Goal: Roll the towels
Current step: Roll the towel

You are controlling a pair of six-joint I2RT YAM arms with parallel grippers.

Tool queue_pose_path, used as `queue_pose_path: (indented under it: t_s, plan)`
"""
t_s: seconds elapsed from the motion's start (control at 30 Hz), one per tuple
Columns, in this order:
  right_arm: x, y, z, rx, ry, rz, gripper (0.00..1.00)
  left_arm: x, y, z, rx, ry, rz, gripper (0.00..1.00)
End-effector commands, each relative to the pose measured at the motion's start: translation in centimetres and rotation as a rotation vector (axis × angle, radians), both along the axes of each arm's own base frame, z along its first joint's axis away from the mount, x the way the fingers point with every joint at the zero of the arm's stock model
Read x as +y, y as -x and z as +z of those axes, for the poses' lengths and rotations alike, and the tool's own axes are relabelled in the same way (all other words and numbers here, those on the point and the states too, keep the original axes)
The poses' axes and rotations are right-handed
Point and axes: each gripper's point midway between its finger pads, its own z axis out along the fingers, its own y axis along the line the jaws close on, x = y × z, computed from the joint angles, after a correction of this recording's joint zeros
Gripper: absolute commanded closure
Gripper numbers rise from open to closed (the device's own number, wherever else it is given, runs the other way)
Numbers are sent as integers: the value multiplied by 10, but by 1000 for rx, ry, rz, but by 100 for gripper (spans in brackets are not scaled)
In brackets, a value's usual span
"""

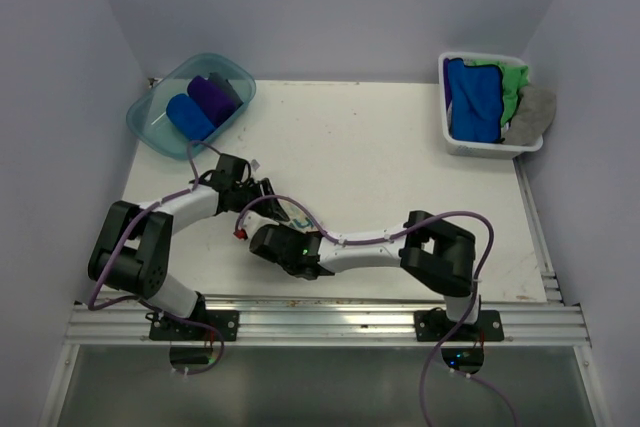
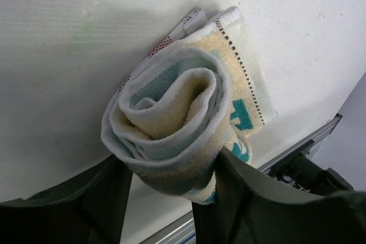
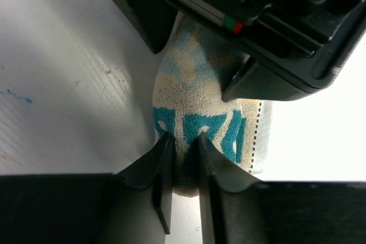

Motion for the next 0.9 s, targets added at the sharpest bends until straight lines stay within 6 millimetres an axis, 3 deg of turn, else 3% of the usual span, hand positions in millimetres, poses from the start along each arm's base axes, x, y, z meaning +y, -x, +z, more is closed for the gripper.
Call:
queue_pose_path:
  t_s: [0.0,0.13,0.3,0.63,0.87]
  plan:
    - [7,-9,20,-43,-72,-37,81,4,-5,8,-25,-14,4,36]
    - [11,-5,24,63,-169,-16,87,5,-8,14,-41,-26,-3,23]
    - [8,-9,32,209,-319,-25,88,6,-12,20,-63,-23,-6,9]
    - [5,-12,33,501,-542,-42,89,-1,-10,19,-64,31,-1,4]
    - [9,-13,35,666,-690,-46,89,-2,-16,32,-119,54,33,4]
